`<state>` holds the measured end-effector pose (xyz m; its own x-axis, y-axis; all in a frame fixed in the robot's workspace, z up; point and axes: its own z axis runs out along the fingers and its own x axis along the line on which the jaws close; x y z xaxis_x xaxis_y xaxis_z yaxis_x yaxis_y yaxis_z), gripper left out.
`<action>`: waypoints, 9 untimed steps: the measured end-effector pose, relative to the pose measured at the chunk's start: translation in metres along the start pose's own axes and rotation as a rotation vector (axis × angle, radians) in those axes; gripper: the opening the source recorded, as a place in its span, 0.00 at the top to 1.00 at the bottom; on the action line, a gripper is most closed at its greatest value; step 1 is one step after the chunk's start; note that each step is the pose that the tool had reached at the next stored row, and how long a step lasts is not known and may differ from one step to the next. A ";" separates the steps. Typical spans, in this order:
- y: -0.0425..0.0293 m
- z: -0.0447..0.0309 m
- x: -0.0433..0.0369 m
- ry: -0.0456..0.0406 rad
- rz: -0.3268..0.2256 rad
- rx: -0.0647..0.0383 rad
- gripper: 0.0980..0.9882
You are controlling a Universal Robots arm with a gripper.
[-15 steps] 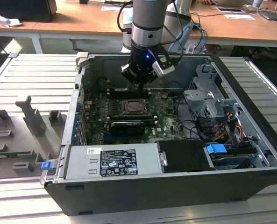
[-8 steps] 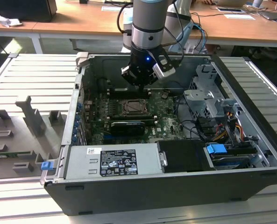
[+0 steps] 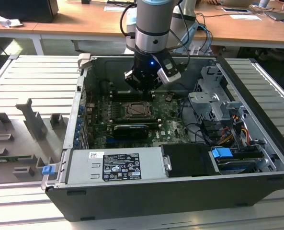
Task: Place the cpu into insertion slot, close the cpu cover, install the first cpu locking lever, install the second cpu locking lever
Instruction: 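Install the second cpu locking lever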
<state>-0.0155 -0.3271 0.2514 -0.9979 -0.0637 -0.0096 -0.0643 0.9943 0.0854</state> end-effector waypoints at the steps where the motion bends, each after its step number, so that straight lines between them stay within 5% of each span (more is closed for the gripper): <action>1: -0.0032 -0.0003 0.0002 0.0006 0.000 0.000 0.99; 9: -0.0139 -0.0006 0.0011 0.0027 0.000 0.000 0.99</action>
<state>-0.0157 -0.3410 0.2508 -0.9979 -0.0638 -0.0069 -0.0641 0.9942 0.0858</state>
